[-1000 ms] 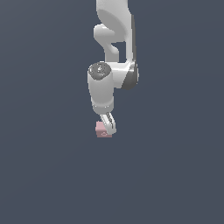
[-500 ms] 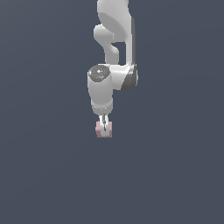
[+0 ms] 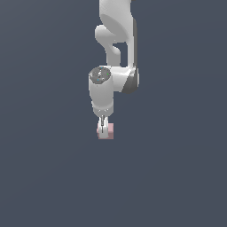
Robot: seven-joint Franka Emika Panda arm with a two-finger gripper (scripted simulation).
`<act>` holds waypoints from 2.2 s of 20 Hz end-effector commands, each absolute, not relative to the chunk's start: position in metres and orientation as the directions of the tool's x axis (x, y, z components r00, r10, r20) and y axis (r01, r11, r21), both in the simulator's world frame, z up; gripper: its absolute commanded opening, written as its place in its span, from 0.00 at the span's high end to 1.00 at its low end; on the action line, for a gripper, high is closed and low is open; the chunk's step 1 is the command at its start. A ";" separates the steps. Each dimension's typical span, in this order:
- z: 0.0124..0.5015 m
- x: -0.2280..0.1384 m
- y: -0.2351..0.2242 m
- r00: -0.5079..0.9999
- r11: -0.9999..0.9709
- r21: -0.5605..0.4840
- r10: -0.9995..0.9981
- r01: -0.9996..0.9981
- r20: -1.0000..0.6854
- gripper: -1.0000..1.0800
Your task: Pick up the object and move it to a goal position.
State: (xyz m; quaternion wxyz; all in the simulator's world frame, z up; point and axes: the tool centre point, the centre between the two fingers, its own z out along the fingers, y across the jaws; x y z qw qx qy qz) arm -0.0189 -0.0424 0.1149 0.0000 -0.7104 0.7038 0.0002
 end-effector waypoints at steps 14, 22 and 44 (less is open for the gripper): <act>0.076 -0.020 -0.043 -0.003 0.003 0.000 -1.000 -1.000 0.000 0.04; 0.064 -0.019 -0.043 -0.003 0.003 0.000 -1.000 -1.000 0.000 1.00; 0.098 0.010 -0.001 -0.004 0.004 -0.001 -1.000 -1.000 0.001 1.00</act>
